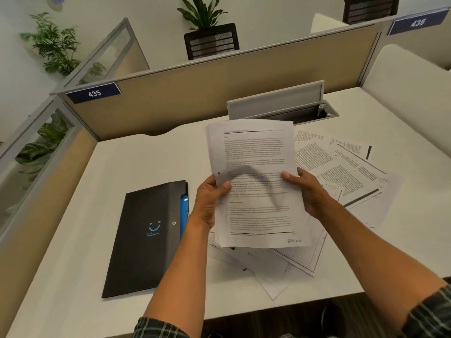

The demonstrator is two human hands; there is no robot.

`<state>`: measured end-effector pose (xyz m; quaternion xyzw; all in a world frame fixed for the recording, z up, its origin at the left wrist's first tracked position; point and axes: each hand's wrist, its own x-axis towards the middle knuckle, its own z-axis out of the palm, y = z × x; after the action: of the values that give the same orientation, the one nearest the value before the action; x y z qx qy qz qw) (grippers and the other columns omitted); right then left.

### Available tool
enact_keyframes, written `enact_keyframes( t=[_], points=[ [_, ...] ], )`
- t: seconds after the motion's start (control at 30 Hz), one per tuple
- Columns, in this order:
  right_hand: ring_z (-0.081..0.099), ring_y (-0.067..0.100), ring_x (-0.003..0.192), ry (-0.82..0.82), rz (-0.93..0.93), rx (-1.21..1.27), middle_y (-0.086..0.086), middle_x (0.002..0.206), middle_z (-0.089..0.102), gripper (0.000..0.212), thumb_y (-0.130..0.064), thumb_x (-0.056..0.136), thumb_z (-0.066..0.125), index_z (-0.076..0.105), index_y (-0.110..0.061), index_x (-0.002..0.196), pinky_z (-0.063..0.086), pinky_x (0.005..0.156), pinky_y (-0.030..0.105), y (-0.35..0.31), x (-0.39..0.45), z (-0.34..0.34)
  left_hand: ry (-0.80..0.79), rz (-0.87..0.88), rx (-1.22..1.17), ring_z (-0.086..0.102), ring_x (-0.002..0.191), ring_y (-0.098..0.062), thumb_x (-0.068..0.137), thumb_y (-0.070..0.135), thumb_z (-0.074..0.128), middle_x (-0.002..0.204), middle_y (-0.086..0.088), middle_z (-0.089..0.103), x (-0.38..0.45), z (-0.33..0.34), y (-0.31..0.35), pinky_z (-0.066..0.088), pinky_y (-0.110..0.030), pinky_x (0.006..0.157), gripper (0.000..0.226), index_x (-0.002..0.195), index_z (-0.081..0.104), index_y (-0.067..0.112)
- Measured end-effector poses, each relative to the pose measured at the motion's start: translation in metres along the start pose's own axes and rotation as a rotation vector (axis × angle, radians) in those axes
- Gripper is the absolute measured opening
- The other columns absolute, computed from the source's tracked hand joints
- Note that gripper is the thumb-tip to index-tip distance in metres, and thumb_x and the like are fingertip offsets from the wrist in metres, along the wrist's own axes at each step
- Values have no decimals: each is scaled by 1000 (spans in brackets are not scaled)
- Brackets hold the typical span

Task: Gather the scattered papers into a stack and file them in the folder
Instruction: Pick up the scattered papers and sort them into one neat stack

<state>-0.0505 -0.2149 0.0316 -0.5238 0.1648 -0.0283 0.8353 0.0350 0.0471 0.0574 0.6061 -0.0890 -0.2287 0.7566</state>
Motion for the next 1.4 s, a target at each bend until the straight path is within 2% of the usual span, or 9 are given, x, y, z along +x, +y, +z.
enact_keyframes(
  t=[0.3,0.5,0.7,0.83,0.97,1.1,1.17,1.27,1.4],
  points=[
    [71,33,112,-109,-175,-164,11,124,74,45,-14,80,82,72,-18,123,62,86,47,-22,-7,18,10,139,296,63,119,-13,83,33,80,144,23,49,-1,6,12,56,-41,95,102,155,10,51],
    [71,33,110,-94,-412,-237,8,117,75,45,-24,71,88,76,-26,114,63,84,43,-23,-17,24,23,243,328,68,104,-23,74,37,85,114,4,71,2,5,7,62,-40,81,58,126,58,34],
    [72,25,107,-92,-252,-342,3,112,76,46,-33,63,90,77,-40,107,63,84,42,24,-27,4,-13,107,325,69,107,-19,81,25,82,112,-1,74,-7,-9,-32,59,-27,83,42,120,68,17],
    [72,13,102,1,-247,-449,-8,107,77,35,-24,79,88,77,-50,100,61,91,38,35,-29,4,37,47,413,68,102,-18,90,29,72,106,2,74,-8,-9,-45,60,-31,85,29,117,68,19],
    [74,6,93,14,-345,-447,-10,96,80,38,5,90,72,80,-30,102,56,81,20,28,-28,4,66,70,460,70,85,-7,92,27,71,91,9,76,1,1,-38,53,-17,66,9,101,71,25],
    [77,12,83,151,-348,-325,-4,90,80,13,-29,74,85,82,-32,87,61,71,27,21,-35,-10,30,8,407,71,89,-3,95,45,62,99,11,76,7,21,-31,55,-14,67,28,110,71,23],
    [78,23,87,257,-319,-222,2,97,81,38,-40,62,91,81,-23,95,63,70,32,27,-37,-29,58,-131,376,72,91,-12,100,56,44,101,6,77,11,33,-33,56,-22,72,46,111,72,21],
    [78,26,91,448,-310,-96,6,102,80,54,-32,61,94,75,-13,108,64,71,34,31,-46,-60,169,-253,518,69,86,-21,104,57,27,96,0,74,12,50,-49,53,-33,69,61,99,72,16],
    [77,29,96,592,-279,-19,6,108,79,42,-16,73,89,73,-14,112,64,78,43,32,-65,-105,95,-141,1062,61,102,-25,97,51,52,111,-6,66,10,66,-85,53,-41,90,43,112,65,13]
  ],
)
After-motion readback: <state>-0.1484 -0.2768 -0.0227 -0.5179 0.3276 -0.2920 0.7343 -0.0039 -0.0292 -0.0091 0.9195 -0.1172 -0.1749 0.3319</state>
